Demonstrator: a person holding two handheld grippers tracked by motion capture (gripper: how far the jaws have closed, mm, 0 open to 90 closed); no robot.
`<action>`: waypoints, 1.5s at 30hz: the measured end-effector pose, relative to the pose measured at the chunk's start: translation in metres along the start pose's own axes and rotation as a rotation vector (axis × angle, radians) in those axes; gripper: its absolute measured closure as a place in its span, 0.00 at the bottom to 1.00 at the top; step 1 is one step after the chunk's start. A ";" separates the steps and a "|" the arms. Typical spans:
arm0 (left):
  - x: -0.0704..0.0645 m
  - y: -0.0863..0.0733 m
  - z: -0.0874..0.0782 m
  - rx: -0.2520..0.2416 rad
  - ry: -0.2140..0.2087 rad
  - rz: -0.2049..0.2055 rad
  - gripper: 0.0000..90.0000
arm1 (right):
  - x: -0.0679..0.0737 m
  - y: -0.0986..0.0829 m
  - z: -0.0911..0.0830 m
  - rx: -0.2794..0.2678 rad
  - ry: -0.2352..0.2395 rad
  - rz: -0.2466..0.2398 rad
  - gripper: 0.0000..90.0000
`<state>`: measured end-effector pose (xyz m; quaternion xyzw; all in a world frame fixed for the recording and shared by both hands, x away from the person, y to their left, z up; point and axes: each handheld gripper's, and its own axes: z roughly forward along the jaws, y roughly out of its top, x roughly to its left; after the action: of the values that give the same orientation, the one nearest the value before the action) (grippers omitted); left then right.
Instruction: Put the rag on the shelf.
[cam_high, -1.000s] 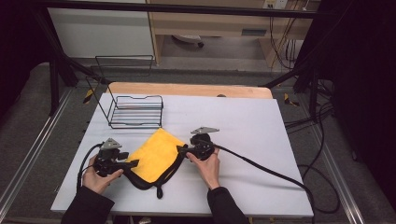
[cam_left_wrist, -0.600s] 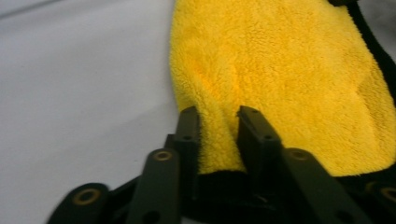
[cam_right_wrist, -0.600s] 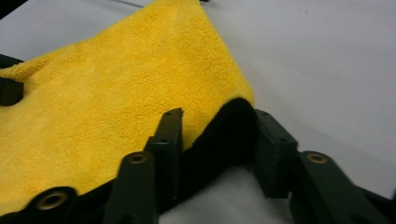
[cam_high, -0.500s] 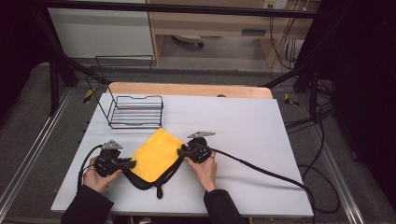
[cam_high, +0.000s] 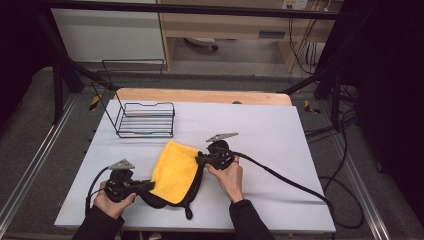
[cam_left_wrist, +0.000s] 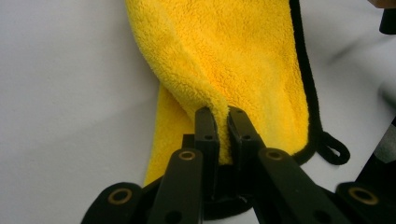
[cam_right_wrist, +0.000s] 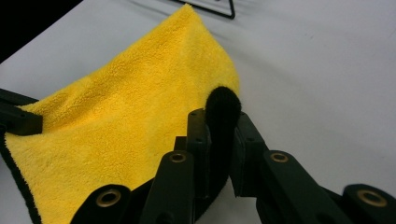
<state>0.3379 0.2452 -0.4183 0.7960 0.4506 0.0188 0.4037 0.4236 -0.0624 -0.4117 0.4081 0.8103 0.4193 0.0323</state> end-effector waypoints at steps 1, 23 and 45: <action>-0.003 -0.002 -0.001 -0.005 0.004 -0.002 0.93 | 0.000 0.000 0.000 0.000 0.000 0.000 0.89; 0.037 -0.007 -0.013 -0.005 0.230 0.057 0.58 | 0.012 -0.003 0.061 -0.023 -0.069 -0.058 0.50; 0.008 0.004 0.003 -0.004 0.019 0.018 0.96 | 0.016 0.016 -0.003 0.016 -0.031 -0.053 0.90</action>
<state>0.3468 0.2475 -0.4201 0.7991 0.4471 0.0309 0.4008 0.4222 -0.0483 -0.3940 0.3933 0.8236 0.4054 0.0526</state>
